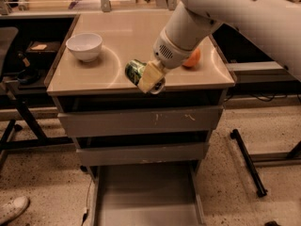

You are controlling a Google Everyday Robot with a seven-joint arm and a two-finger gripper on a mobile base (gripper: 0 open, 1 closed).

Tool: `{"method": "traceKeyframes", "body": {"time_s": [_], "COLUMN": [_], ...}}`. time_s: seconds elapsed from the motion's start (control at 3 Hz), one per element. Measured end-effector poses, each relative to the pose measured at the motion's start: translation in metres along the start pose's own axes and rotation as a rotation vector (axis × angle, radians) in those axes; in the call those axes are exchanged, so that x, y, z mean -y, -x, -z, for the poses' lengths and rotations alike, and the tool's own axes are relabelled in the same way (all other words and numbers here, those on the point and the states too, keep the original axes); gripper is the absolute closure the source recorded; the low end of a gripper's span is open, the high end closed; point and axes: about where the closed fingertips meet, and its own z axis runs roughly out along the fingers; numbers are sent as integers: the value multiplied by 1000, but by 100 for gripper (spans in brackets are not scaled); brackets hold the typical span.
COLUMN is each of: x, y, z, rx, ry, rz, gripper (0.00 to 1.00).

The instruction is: Place green can into bottom drawer

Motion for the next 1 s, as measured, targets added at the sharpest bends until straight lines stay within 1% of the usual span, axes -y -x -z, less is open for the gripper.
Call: {"method": "traceKeyframes", "body": {"time_s": [0.33,0.67,1.0], "x": [-32,-61,-64], "y": [-41,-87,-95], "z": [15,14,10], "rx": [-25,-81,-94], "ry": [-18,20,26], "rz": [-102,-208,-217], "gripper": [100,100,100]}}
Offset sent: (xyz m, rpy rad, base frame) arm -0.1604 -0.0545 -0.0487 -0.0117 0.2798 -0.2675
